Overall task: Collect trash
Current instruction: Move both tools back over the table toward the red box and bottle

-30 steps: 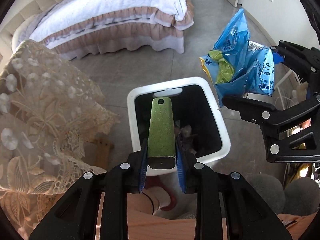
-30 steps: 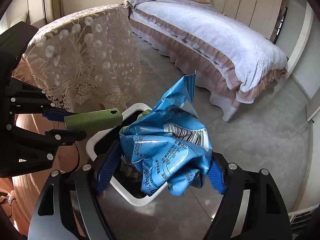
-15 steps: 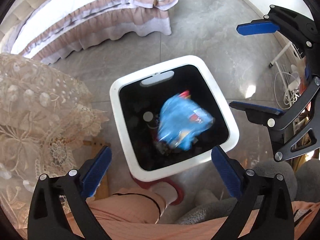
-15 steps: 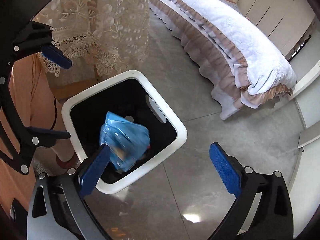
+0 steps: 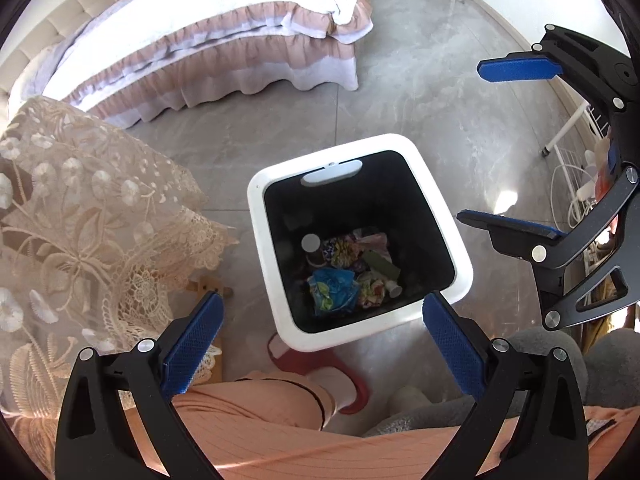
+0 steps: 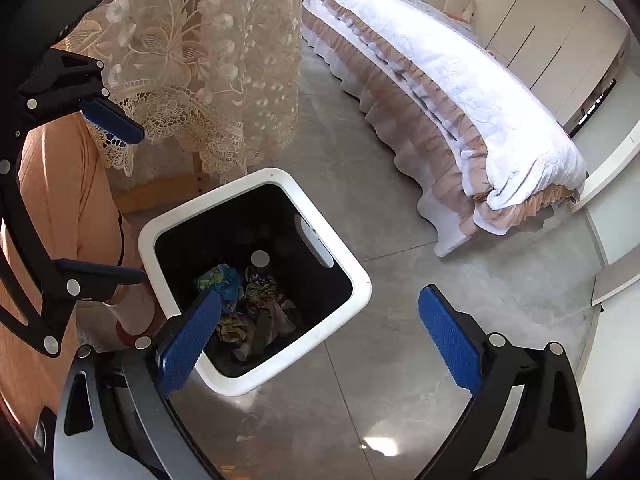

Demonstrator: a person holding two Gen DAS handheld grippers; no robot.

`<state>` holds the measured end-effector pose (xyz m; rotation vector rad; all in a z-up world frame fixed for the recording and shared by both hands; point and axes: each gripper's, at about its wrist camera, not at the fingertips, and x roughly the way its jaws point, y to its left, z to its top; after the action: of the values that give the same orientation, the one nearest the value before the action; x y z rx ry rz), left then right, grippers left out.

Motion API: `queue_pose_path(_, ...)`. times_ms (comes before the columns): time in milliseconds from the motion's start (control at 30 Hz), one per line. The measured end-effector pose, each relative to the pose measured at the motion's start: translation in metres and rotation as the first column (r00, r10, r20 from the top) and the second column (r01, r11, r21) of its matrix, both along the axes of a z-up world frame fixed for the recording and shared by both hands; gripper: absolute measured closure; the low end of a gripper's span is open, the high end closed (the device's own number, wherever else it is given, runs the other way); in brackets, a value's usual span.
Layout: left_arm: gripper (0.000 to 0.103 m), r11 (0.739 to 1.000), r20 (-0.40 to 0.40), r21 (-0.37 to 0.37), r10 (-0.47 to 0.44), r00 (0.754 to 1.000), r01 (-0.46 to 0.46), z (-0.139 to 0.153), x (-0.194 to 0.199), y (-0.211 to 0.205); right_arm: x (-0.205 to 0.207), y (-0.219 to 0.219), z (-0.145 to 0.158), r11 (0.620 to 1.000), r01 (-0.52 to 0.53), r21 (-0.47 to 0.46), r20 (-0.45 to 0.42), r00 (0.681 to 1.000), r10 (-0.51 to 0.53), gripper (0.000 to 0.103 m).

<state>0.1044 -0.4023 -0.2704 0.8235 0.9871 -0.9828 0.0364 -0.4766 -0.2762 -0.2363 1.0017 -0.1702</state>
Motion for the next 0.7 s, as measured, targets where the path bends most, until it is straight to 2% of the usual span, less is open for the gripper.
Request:
queue_pose_path(200,0.005,0.999,0.044,-0.051,0.016,0.999,-0.013,0.022,-0.004,0.014,-0.003,0.014,0.020,0.999,-0.020,-0.037,0.043,0.999,0.022,0.004)
queue_pose_path(367,0.005,0.990,0.107,-0.128,0.066,0.992,-0.052,0.057,-0.004,0.036,-0.002,0.026,0.046,0.999,-0.031,-0.034,0.117,0.993,0.035,0.004)
queue_pose_path(533,0.005,0.969,0.190,-0.211,0.170,0.967,-0.129,0.095,0.006,0.069,0.008,0.042,0.088,0.997,-0.058,0.047,0.238,0.970,0.045,0.004)
queue_pose_path(700,0.005,0.931,0.234,-0.296,0.290,0.928,-0.216,0.128,0.025,0.117,0.035,0.065,0.126,0.982,-0.114,0.153,0.321,0.945,0.060,0.004)
